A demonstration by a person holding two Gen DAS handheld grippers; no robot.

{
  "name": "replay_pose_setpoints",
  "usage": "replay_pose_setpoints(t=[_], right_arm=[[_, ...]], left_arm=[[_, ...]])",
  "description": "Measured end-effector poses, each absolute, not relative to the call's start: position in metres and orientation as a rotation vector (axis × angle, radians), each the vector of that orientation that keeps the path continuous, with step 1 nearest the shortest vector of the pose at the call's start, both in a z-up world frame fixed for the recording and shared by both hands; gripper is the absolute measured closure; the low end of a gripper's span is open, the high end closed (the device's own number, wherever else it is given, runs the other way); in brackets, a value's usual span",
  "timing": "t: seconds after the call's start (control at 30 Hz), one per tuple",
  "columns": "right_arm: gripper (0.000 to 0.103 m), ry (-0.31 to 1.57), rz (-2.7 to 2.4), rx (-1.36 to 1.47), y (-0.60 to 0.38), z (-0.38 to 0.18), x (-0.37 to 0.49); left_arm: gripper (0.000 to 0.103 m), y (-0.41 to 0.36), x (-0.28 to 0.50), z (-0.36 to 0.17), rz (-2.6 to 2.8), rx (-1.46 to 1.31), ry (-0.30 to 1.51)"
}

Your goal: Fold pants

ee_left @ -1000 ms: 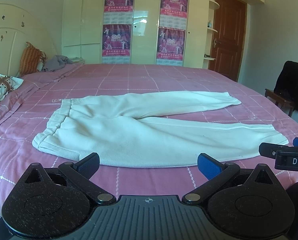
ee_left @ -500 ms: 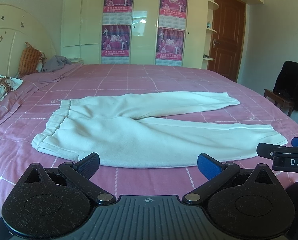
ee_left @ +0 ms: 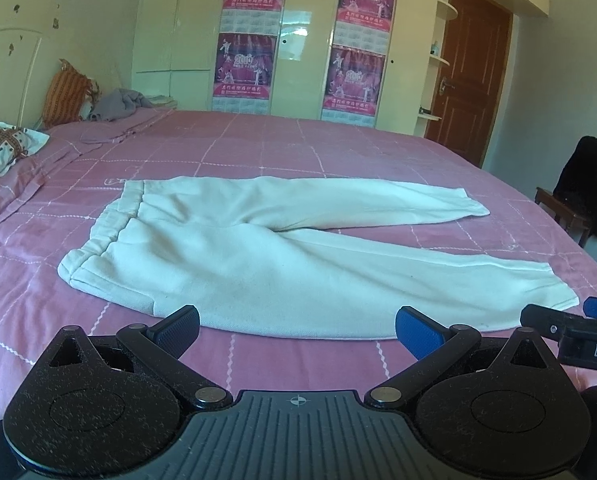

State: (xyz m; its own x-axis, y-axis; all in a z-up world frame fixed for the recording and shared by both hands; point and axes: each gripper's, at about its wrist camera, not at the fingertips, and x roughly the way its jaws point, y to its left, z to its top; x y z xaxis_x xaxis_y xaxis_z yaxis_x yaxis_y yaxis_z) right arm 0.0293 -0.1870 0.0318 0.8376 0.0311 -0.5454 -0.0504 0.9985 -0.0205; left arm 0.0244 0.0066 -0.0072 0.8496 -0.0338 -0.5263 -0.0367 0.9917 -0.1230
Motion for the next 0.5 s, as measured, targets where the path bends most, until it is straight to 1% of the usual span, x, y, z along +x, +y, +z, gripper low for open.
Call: replay_pose_setpoints(t=[0.27,0.37,0.5], right_arm=[[0.000,0.535,0.107,-0.071,-0.186,0.038,0.071],[0.000,0.518,0.157,-0.073,-0.180,0.044,0.102],[0.000,0.544,0.252,-0.074,-0.165,0.047,0.155]], left_arm=[[0.000,0.032,0.084,-0.007,-0.018,-0.117,0.575],[0.000,0.056,0.120,-0.009,-0.033,-0.125,0.594],[0.000,0.099,0.174,-0.013,0.018,-0.116,0.603]])
